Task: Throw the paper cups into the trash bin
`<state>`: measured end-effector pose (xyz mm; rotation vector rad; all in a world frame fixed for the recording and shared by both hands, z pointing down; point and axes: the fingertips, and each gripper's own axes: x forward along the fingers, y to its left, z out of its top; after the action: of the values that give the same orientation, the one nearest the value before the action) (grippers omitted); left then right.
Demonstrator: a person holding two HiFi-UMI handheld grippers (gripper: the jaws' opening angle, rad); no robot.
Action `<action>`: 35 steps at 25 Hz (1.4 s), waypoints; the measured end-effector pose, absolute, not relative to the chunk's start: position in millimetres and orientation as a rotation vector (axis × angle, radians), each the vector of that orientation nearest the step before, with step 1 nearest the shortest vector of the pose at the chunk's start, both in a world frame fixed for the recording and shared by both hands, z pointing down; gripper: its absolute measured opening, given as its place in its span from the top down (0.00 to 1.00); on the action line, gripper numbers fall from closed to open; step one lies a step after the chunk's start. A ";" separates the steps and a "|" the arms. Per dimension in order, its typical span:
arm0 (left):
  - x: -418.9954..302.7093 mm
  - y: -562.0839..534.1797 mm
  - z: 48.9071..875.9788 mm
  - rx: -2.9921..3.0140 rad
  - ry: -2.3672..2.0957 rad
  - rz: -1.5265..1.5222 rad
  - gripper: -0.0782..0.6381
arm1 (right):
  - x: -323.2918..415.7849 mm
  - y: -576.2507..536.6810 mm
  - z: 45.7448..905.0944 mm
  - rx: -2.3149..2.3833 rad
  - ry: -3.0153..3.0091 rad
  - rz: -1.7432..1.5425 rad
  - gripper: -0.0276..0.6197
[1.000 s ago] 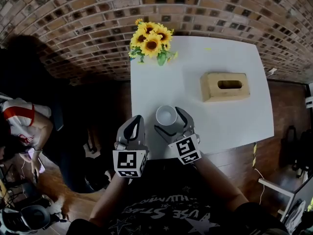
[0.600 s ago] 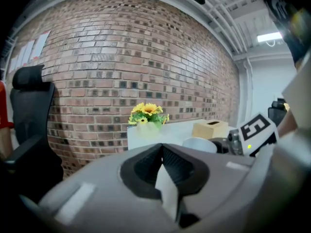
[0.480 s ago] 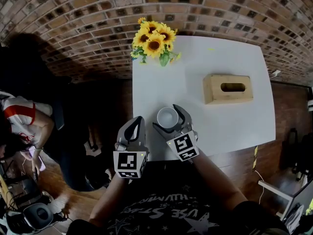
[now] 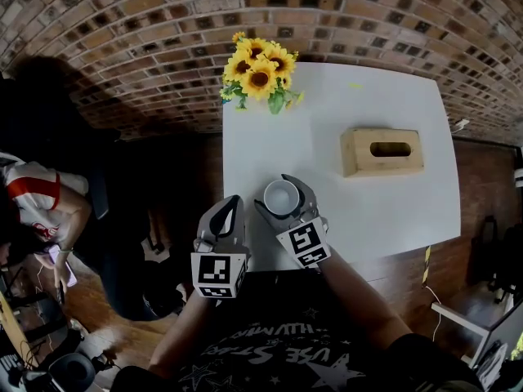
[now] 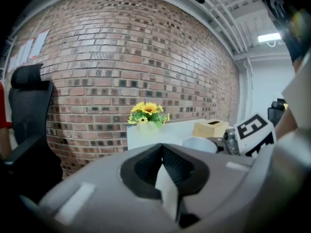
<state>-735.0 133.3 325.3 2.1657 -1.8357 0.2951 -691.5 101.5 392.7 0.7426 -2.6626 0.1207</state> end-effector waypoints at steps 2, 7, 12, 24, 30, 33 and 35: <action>-734.7 132.6 325.1 2.166 -1.837 0.295 0.88 | -690.1 100.1 391.9 0.760 -2.666 0.116 0.41; -736.6 131.9 322.8 2.174 -1.842 0.297 0.88 | -688.6 105.8 367.2 0.766 -2.723 0.041 0.42; -734.6 129.5 314.3 2.196 -1.837 0.276 0.88 | -678.8 110.3 328.3 0.783 -2.779 0.095 0.42; -716.4 125.4 274.9 2.328 -1.788 0.200 0.88 | -658.3 116.2 264.0 0.772 -2.812 0.164 0.43; -715.9 123.2 271.0 2.350 -1.767 0.193 0.88 | -652.8 118.9 258.2 0.803 -2.799 0.185 0.43; -717.8 126.6 276.3 2.351 -1.749 0.195 0.88 | -651.5 121.9 258.1 0.811 -2.791 0.203 0.43; -718.8 128.0 284.1 2.354 -1.721 0.197 0.88 | -647.9 121.4 258.2 0.849 -2.780 0.219 0.43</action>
<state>-718.8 128.0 284.1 2.3539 -1.7213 0.1971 -647.9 121.4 258.2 0.8487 -2.7797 0.2190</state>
